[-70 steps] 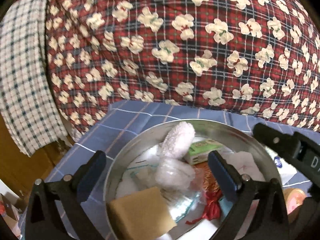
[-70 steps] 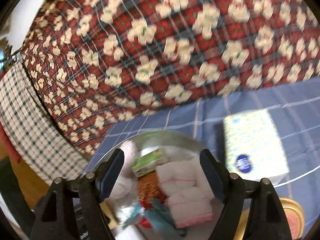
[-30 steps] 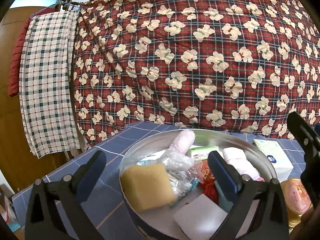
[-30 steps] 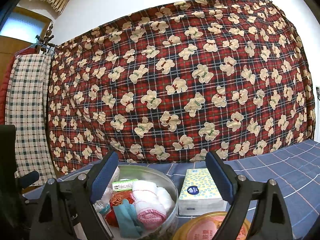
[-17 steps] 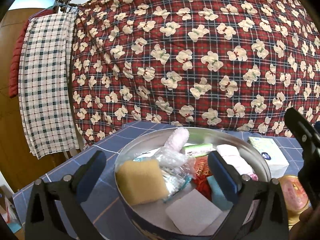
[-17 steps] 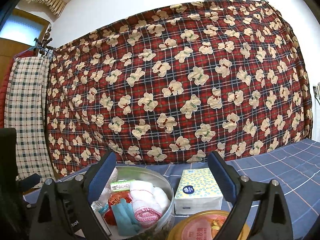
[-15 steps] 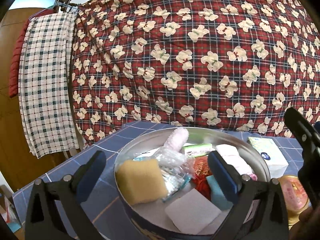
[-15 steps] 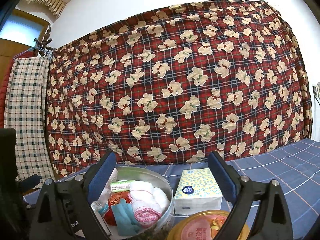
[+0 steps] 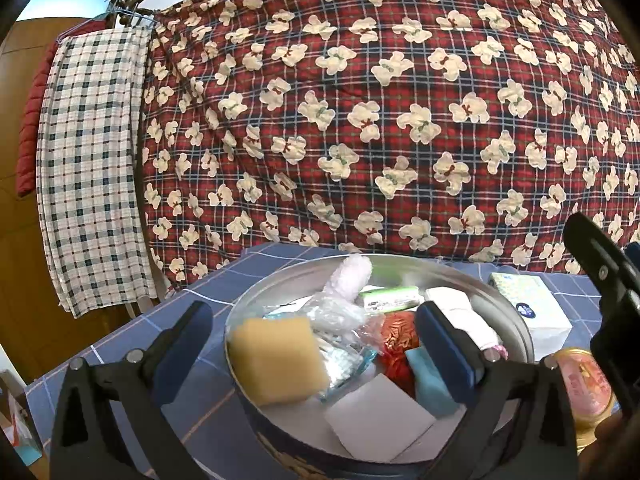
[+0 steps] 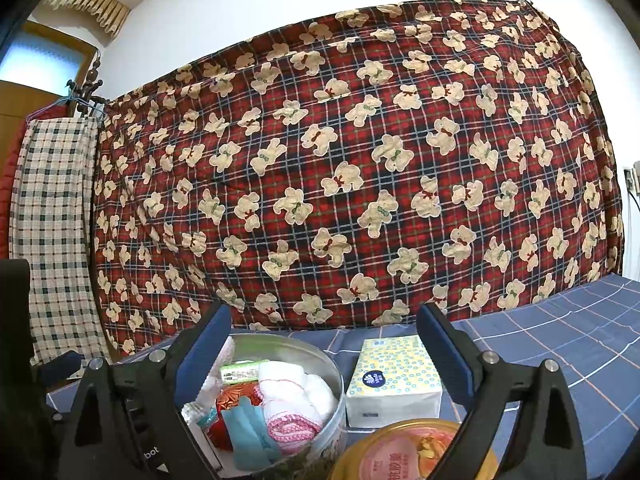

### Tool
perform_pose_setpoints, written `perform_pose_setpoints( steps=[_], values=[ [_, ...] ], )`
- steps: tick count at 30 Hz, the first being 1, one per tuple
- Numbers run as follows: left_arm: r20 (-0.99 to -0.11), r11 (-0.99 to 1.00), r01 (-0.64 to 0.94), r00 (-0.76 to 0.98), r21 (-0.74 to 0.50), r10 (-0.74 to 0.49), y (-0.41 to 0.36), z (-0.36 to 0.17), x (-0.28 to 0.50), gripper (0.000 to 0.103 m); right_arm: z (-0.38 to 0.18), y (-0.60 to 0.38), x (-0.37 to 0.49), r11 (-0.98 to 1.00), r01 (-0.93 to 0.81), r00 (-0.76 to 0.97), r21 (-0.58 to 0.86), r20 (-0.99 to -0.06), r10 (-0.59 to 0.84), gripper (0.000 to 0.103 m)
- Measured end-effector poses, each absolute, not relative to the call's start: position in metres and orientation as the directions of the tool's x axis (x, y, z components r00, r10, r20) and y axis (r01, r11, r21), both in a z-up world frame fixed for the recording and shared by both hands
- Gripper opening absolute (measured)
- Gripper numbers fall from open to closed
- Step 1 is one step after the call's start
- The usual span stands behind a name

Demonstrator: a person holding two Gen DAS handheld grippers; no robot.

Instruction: Organize soft objects

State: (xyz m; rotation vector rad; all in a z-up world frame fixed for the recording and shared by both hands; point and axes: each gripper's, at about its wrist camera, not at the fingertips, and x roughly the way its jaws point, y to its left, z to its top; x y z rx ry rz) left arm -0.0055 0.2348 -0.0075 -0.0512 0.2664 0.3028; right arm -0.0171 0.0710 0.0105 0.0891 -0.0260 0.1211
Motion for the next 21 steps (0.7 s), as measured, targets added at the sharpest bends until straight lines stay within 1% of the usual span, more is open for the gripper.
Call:
perform_pose_setpoints(
  steps=[21],
  values=[
    [-0.269, 0.95, -0.311, 0.917, -0.014, 0.296, 0.2347, -0.0072, -0.0074, 0.103, 0.0105, 0.0713, -0.0172, 0.989, -0.121, 0.993, 0.086, 0.03, 0.118, 0.096]
  ],
)
